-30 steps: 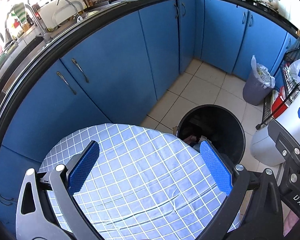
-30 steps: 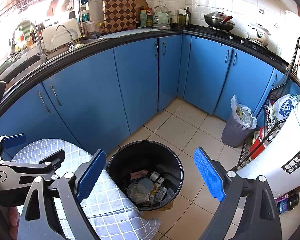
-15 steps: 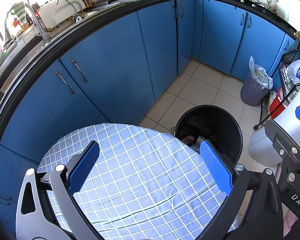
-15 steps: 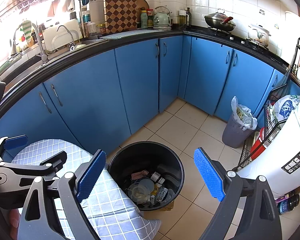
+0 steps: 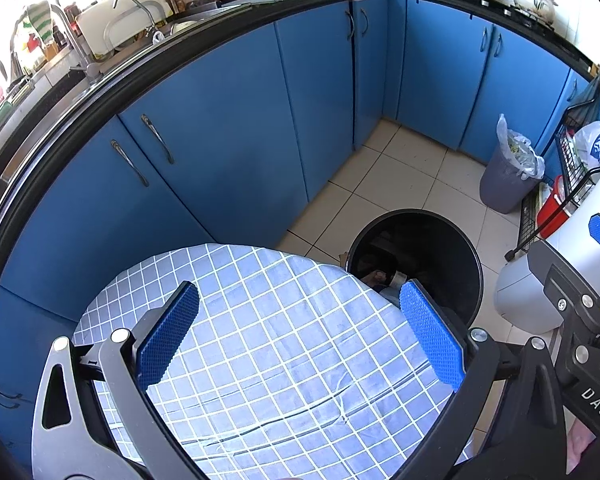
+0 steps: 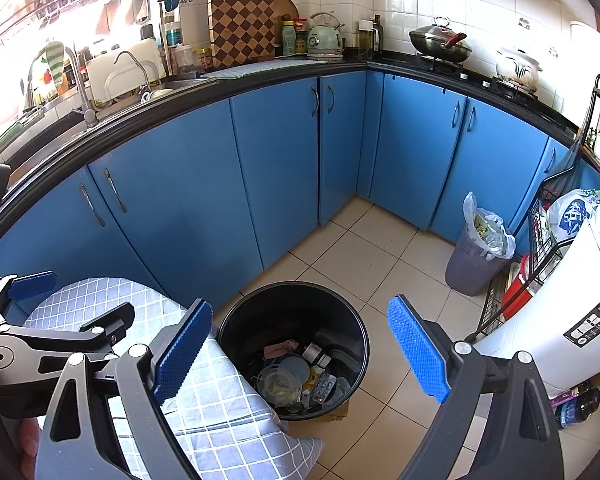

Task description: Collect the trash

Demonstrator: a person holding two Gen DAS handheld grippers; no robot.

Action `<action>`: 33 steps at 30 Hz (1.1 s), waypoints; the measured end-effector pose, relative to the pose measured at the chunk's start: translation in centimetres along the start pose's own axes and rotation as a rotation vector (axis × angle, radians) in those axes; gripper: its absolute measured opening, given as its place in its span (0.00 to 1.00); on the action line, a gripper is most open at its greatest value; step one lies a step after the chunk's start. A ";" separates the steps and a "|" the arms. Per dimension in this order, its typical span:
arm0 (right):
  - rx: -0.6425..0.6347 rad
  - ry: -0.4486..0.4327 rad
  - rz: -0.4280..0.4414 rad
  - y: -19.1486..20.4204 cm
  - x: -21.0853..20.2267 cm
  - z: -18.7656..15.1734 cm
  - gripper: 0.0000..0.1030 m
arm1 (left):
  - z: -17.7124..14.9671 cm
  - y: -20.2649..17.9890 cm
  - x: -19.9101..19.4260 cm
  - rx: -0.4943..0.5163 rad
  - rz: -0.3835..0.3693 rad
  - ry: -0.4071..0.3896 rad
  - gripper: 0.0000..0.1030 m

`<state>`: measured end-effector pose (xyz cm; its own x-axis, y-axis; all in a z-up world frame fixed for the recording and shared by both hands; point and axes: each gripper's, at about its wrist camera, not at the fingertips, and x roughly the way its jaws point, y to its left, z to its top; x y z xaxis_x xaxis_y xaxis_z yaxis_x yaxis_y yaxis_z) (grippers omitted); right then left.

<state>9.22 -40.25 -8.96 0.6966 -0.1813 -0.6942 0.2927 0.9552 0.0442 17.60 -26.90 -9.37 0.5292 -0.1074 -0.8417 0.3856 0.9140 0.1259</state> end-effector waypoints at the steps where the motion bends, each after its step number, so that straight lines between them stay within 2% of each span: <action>1: 0.000 0.001 -0.001 0.0 0.0 0.0 0.85 | 0.0 0.0 0.0 0.001 0.000 0.000 0.96; 33: -0.002 0.005 0.011 0.3 0.1 -0.1 0.85 | 0.0 0.5 0.5 -0.010 -0.008 0.012 0.96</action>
<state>9.29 -39.97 -9.12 0.6967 -0.1698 -0.6970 0.2841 0.9575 0.0507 18.06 -26.53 -9.76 0.5168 -0.1098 -0.8490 0.3823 0.9170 0.1141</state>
